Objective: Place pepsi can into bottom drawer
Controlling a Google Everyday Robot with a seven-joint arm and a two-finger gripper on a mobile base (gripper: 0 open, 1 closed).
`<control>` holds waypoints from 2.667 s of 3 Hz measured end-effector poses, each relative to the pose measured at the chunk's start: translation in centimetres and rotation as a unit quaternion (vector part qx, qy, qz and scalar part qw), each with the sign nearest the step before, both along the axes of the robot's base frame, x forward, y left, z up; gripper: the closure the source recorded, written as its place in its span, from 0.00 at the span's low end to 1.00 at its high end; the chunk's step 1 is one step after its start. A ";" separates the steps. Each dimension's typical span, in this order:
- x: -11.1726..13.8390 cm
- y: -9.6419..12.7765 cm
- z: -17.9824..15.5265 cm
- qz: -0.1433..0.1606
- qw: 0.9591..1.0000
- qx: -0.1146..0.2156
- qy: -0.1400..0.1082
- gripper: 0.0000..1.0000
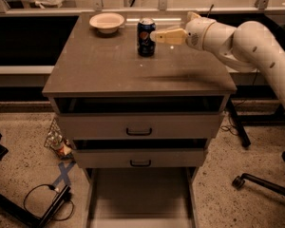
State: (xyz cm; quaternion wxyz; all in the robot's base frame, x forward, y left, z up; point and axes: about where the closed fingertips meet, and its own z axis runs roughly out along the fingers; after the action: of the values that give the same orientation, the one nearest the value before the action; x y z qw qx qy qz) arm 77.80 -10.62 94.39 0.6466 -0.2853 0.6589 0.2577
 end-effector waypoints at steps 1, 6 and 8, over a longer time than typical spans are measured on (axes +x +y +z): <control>3.4 3.3 -1.7 0.001 0.999 0.034 0.008 0.00; 5.1 7.6 -3.0 0.005 0.999 -0.037 0.005 0.95; -3.4 5.2 4.0 -0.006 0.996 -0.057 -0.073 1.00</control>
Offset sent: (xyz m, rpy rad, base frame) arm 0.0641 0.0692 -0.0479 -0.0885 0.0495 -0.0090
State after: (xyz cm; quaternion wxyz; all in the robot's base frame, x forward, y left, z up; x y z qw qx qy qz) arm 74.43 -5.45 98.34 0.6776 -0.3353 0.6251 0.1942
